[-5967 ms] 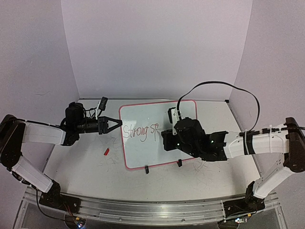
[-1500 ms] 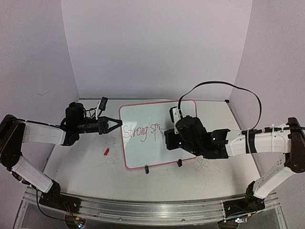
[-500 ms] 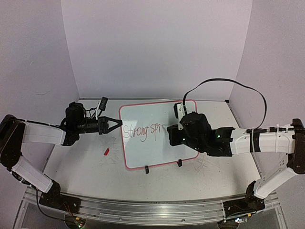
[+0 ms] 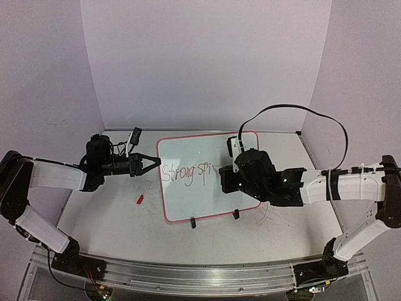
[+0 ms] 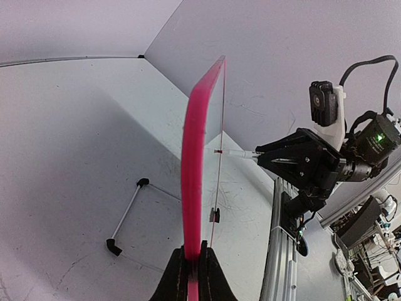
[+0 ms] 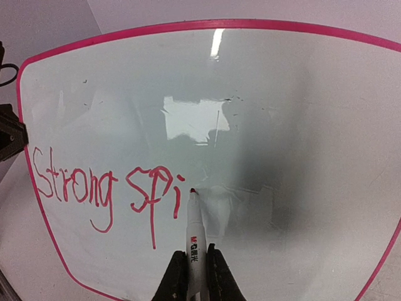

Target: Write a sentence on the whiteboard

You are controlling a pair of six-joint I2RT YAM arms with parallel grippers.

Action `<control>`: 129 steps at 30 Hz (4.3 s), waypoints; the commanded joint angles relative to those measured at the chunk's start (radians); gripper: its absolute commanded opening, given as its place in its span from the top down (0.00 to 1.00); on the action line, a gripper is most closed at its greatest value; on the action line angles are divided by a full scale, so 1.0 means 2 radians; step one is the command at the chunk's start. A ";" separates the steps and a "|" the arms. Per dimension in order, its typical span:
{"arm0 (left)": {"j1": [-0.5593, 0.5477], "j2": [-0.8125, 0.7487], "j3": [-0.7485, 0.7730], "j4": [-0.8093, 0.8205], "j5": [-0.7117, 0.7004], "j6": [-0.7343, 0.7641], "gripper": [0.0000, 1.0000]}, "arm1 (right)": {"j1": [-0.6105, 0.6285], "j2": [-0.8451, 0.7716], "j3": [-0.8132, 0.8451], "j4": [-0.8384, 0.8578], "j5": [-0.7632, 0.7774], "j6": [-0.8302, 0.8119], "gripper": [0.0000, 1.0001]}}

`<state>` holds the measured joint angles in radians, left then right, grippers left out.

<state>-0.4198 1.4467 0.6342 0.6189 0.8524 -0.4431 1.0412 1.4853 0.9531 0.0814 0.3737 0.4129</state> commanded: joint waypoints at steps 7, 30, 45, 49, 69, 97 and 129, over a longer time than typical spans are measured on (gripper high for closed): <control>-0.011 -0.001 0.017 -0.015 -0.001 0.013 1.00 | 0.006 -0.009 -0.015 -0.013 0.004 0.022 1.00; -0.013 -0.001 0.017 -0.017 -0.001 0.014 1.00 | 0.006 0.006 0.013 -0.002 0.034 0.010 1.00; -0.013 0.000 0.016 -0.018 -0.002 0.015 1.00 | -0.002 -0.032 -0.002 0.010 0.013 0.011 1.00; -0.013 0.002 0.017 -0.017 -0.002 0.015 1.00 | -0.008 -0.040 -0.002 0.026 0.001 -0.003 1.00; -0.014 -0.001 0.017 -0.019 -0.002 0.016 1.00 | -0.018 -0.009 -0.002 0.001 0.021 0.023 1.00; -0.014 -0.001 0.020 -0.022 -0.002 0.016 1.00 | -0.016 -0.012 -0.018 0.027 0.000 0.016 1.00; -0.015 0.000 0.022 -0.022 -0.003 0.015 1.00 | 0.013 -0.040 -0.021 -0.009 -0.005 0.038 1.00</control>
<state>-0.4248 1.4464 0.6357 0.6170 0.8433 -0.4419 1.0616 1.4512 0.8955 0.0256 0.3547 0.5033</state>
